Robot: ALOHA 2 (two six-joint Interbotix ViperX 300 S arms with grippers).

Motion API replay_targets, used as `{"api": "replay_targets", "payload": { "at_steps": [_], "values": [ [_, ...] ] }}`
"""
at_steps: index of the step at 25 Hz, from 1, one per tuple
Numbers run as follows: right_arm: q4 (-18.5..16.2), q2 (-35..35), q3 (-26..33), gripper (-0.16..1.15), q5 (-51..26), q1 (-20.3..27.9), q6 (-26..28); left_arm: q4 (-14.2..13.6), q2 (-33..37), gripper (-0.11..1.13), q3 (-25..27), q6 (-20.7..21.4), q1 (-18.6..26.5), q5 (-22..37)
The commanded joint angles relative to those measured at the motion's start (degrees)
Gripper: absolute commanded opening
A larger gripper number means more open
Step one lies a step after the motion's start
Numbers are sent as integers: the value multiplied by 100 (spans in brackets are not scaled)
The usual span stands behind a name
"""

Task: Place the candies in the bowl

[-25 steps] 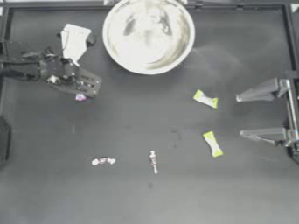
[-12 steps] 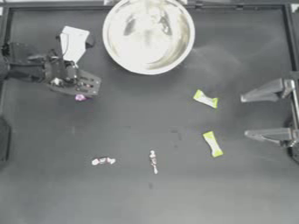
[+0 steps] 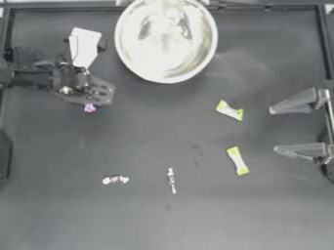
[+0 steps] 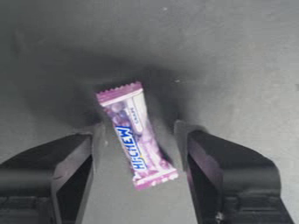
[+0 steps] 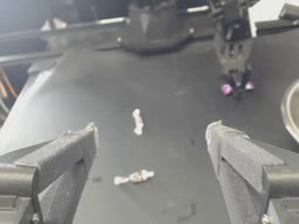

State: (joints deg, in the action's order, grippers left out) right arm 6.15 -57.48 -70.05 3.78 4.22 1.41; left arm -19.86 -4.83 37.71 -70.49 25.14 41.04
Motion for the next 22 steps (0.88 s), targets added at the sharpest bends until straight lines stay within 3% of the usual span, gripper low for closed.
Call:
{"api": "replay_targets", "payload": {
  "at_steps": [1,7,14,22],
  "values": [
    [9,26,62,101,18,0,0,0,88,87,-70,9,9,-9],
    [18,18,79,101,18,-35,0,9,62,79,-44,9,26,-9],
    [18,26,79,101,18,-44,0,0,70,37,-62,62,-18,-9],
    [88,18,79,101,18,-44,0,-9,431,37,-299,264,-158,88]
  ]
}}
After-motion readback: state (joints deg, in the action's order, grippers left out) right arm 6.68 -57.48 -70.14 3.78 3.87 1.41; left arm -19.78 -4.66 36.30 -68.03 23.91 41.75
